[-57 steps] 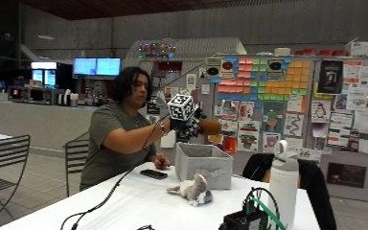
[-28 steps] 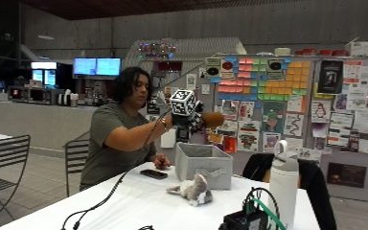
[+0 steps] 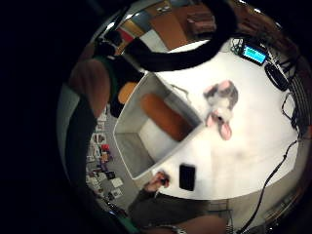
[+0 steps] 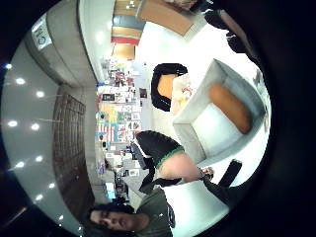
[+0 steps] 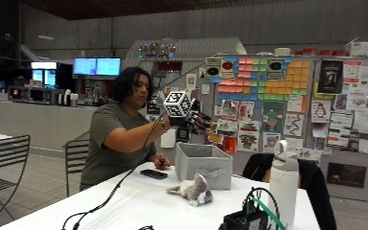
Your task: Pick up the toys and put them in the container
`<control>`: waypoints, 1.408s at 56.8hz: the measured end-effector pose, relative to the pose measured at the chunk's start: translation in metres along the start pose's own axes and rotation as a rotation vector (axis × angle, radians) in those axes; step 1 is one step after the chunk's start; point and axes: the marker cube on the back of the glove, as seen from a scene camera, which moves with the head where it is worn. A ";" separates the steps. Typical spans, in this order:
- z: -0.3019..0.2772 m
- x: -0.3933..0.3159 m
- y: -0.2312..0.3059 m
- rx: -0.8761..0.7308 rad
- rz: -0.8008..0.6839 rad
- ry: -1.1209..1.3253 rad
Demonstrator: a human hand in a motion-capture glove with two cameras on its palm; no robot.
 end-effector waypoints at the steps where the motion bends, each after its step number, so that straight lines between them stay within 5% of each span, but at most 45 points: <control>1: -0.001 0.001 0.000 0.008 0.003 0.007; 34: 0.028 0.188 -0.039 0.087 0.296 0.344; 45: 0.072 0.241 -0.058 0.090 0.343 0.249; 59: 0.122 0.263 -0.075 0.111 0.291 0.271; 80: 0.104 0.254 -0.036 0.296 0.406 0.293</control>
